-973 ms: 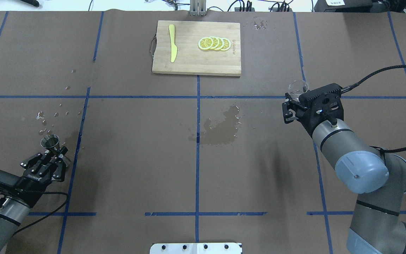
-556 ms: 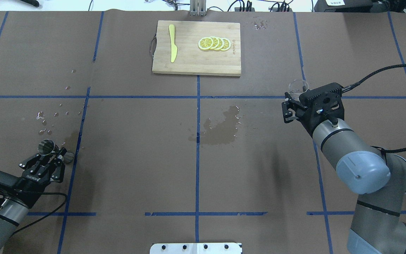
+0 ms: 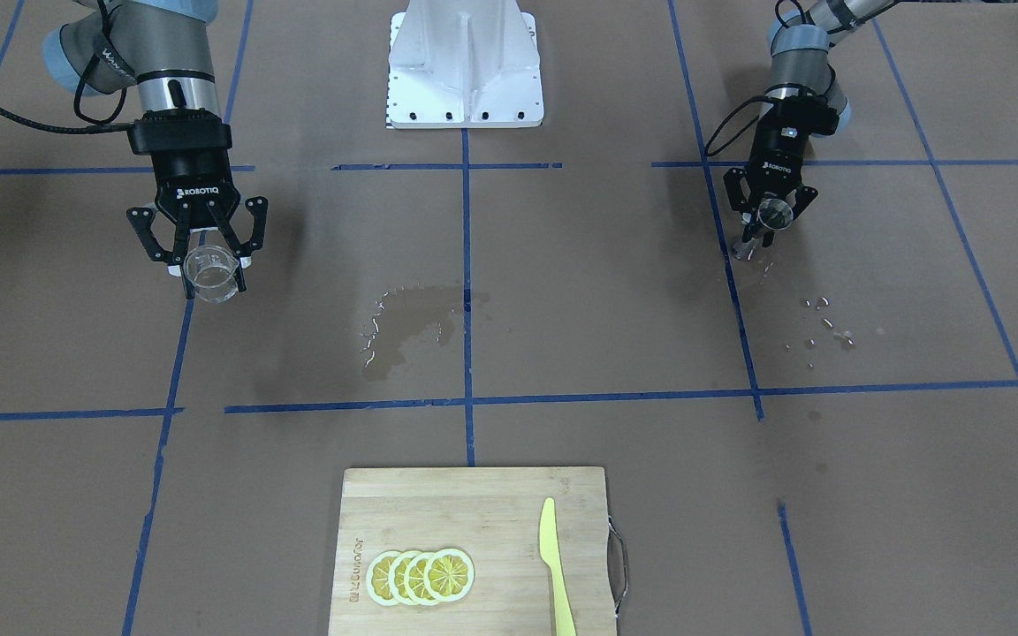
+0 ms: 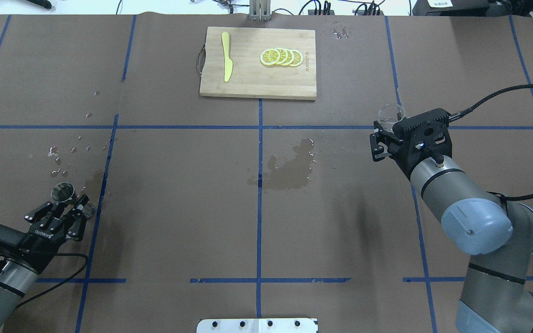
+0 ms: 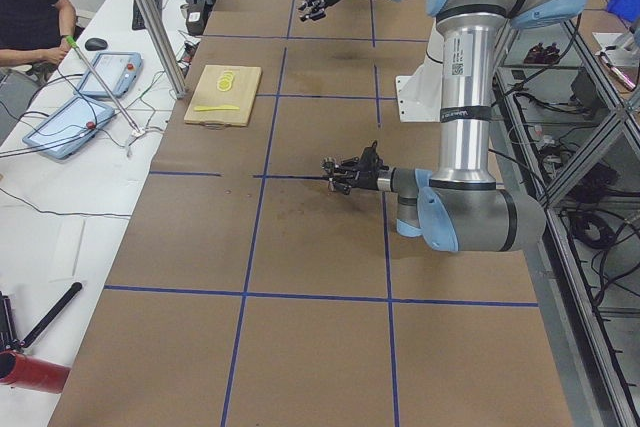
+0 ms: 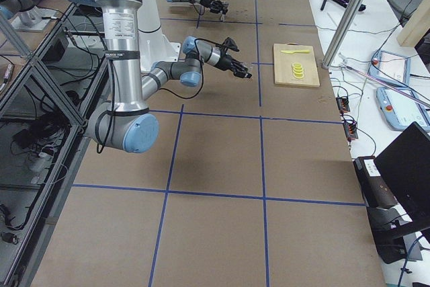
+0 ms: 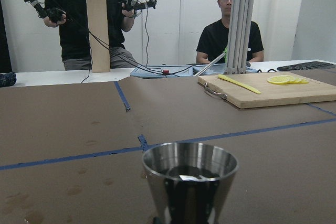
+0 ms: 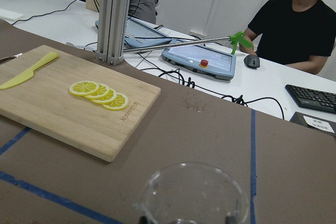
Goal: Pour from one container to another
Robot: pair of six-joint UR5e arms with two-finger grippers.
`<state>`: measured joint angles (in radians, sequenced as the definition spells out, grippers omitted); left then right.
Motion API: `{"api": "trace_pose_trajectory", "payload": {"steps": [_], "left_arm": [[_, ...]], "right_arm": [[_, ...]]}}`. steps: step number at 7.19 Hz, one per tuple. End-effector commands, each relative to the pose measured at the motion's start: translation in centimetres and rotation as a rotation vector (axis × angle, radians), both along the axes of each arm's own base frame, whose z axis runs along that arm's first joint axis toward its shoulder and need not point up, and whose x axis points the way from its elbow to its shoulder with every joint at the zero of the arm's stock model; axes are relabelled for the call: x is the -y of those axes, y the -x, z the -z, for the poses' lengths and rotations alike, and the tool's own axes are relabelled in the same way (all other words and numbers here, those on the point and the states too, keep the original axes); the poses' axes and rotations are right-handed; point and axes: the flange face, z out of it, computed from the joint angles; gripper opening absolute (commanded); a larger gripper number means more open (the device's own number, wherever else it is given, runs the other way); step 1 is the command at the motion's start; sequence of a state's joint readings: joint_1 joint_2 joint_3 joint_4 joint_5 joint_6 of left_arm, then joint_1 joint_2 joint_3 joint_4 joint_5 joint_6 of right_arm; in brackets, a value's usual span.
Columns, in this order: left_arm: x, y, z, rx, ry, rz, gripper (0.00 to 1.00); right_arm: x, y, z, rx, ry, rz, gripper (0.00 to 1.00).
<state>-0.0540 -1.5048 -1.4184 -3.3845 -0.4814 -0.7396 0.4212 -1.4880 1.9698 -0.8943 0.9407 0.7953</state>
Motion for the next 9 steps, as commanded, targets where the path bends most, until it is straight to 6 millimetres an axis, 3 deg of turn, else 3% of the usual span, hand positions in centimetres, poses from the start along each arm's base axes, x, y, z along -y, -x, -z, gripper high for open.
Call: {"api": "trace_pose_trajectory", "payload": {"steps": [1,4,6,8,9], "left_arm": [[0.0,-0.1,0.1,0.001,-0.002,-0.005,0.62],[-0.2,0.5,-0.4,0.031,-0.006,-0.032,0.7],[-0.8,3.8,-0.7,0.091,-0.021,-0.112,0.83],[-1.3,3.3,-1.3,0.126,-0.018,-0.209,0.99],[-1.9,4.6,-2.6,0.161,-0.011,-0.282,0.99]], "right_arm": [[0.0,0.0,0.0,-0.001,0.0,0.001,0.0],[0.0,0.1,0.1,0.003,-0.001,0.0,0.0],[0.1,0.2,0.4,0.005,-0.003,0.001,0.0],[0.1,0.2,0.3,0.003,-0.002,0.001,0.0],[0.0,0.2,0.4,0.005,-0.002,0.002,0.0]]}}
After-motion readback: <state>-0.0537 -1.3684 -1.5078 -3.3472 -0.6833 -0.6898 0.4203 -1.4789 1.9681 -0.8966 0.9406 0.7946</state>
